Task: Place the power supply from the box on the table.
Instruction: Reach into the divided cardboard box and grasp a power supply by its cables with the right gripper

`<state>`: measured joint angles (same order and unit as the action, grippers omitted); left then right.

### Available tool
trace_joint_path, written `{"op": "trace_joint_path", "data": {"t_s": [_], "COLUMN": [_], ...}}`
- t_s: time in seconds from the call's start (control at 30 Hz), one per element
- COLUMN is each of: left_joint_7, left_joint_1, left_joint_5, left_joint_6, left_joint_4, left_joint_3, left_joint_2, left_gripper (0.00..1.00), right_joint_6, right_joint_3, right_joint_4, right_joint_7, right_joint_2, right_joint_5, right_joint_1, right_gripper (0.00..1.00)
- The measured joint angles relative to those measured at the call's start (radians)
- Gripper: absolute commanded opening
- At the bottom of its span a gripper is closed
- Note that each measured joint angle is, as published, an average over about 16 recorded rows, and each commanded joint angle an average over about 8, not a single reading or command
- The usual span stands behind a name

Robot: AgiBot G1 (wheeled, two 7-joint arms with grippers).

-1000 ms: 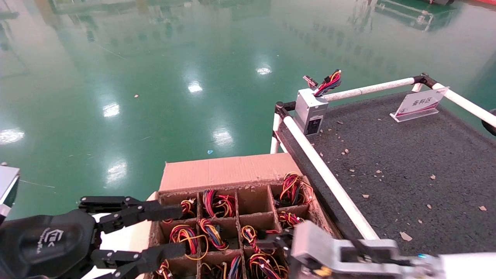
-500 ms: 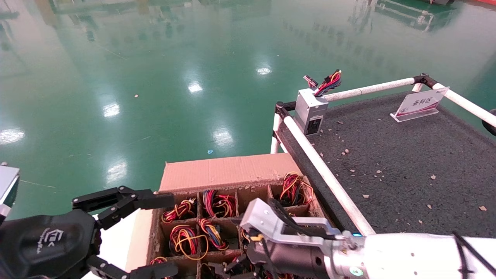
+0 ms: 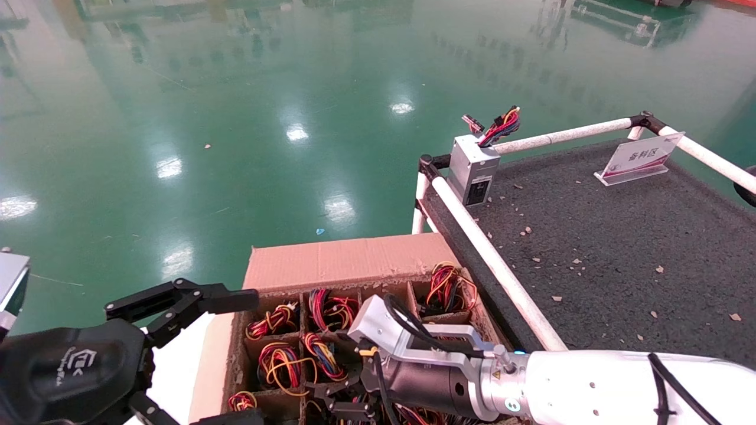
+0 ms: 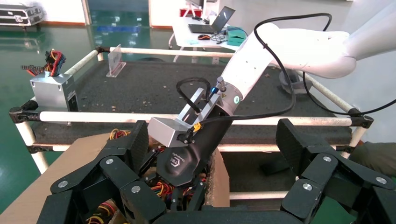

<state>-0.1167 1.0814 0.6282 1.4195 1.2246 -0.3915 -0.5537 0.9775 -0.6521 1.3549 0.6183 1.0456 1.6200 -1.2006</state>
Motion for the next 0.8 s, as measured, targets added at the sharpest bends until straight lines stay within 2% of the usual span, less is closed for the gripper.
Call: {"op": "trace_joint_path", "data": {"t_s": [0.53, 0.8], "left_joint_7": [0.0, 0.0], "left_joint_1": [0.0, 0.0], "left_joint_5": [0.0, 0.0], "left_joint_6": [0.0, 0.0], "left_joint_4": [0.0, 0.0], "left_joint_3": [0.0, 0.0], "left_joint_2": [0.0, 0.0], "left_gripper": [1.0, 1.0], "right_joint_6": [-0.009, 0.012], "right_joint_3": [-0.014, 0.005], "right_joint_4": [0.0, -0.001], "right_joint_7": [0.067, 0.137], "right_joint_2": [0.009, -0.01], "right_joint_5": [0.042, 0.015], "right_joint_1": [0.001, -0.024], "right_gripper": [0.0, 0.0]}}
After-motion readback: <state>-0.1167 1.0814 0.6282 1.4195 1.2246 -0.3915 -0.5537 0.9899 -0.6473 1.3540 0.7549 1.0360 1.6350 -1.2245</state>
